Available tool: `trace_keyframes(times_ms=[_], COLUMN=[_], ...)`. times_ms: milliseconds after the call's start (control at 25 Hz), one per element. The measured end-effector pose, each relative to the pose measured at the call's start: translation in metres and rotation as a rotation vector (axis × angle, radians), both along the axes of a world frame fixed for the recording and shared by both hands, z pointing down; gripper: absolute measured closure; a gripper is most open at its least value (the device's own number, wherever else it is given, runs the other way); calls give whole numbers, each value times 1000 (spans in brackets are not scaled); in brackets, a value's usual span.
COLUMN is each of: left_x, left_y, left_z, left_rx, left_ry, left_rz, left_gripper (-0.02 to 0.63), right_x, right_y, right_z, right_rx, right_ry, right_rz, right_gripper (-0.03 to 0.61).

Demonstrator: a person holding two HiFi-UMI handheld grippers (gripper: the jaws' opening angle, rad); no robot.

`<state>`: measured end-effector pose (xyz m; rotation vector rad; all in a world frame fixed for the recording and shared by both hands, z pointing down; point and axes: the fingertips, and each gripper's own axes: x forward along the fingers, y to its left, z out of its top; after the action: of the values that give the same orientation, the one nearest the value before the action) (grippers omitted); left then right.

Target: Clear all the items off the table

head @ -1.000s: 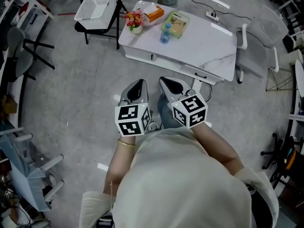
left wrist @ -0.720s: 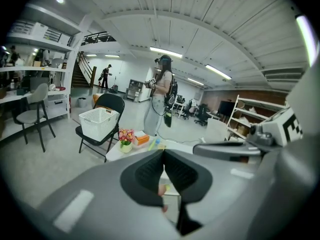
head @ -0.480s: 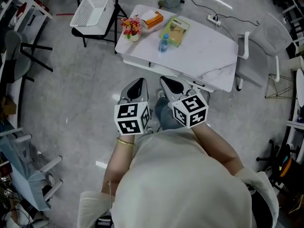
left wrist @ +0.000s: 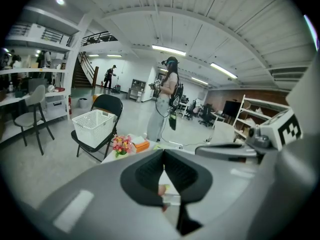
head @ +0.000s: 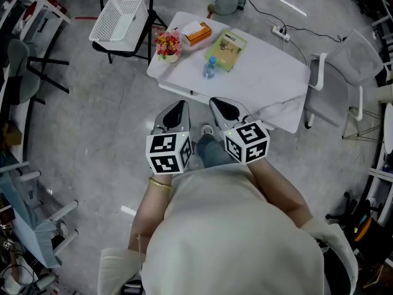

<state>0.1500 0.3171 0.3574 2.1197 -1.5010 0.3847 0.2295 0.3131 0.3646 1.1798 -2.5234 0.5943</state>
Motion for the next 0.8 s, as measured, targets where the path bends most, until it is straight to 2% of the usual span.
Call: trace_keyframes(times_ms=[800], left_x=[35], left_y=[-101], left_z=[33], left_rx=[-34], left_ry=[2], left_rz=[-64], left_gripper=[604], right_x=[45], right_y=[-108], right_z=[32], right_rx=[-13], right_ry=[37], right_rz=[-33], right_gripper=[580])
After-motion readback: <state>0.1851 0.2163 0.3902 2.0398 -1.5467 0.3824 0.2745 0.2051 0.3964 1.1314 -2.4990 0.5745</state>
